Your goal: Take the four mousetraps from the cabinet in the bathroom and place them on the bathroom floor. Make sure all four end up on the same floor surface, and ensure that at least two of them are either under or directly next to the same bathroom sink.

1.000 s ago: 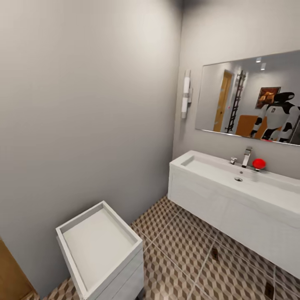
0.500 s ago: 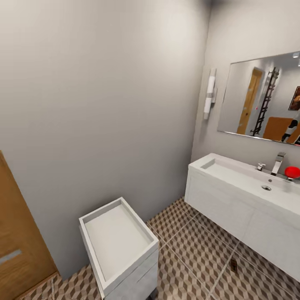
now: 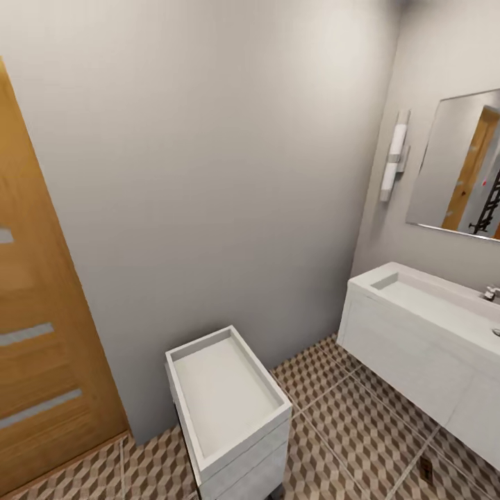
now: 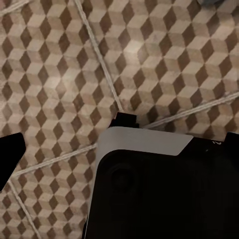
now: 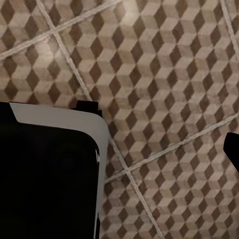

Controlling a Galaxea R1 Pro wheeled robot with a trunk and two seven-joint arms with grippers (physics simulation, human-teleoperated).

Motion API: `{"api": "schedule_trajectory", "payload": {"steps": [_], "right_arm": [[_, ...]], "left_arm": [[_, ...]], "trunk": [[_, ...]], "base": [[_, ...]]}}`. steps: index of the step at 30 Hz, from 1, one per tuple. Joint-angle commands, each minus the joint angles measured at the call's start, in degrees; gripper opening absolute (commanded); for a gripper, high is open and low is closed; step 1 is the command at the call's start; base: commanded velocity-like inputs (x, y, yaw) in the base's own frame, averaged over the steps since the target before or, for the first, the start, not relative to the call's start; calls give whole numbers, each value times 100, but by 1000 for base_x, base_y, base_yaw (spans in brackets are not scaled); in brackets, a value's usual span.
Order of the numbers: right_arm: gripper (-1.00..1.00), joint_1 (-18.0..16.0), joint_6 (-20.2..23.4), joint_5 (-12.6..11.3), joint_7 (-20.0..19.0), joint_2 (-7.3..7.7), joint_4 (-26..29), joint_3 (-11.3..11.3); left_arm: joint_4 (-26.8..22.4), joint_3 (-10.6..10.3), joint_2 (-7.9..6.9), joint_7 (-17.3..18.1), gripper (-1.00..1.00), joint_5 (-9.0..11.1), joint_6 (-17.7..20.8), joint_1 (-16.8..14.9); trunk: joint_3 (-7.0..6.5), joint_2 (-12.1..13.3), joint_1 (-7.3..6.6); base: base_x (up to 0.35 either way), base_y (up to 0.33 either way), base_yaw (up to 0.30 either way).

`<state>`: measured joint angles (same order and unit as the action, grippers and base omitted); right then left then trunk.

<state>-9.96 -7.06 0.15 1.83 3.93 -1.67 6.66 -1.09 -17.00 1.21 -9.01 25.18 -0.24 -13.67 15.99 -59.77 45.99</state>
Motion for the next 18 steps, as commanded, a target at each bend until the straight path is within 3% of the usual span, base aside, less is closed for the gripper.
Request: {"api": "schedule_trajectory", "payload": {"steps": [1,18], "right_arm": [[100,-7,-32,2,19,2,-18,43],[100,2,-28,2,19,9,-18,44]], "left_arm": [[1,-49,0,-19,100,48,-2,-4],[2,-49,2,-21,100,48,-2,-4]], "trunk": [[7,-5,0],[7,-5,0]], "base": [[0,0,297],[0,0,296]]}}
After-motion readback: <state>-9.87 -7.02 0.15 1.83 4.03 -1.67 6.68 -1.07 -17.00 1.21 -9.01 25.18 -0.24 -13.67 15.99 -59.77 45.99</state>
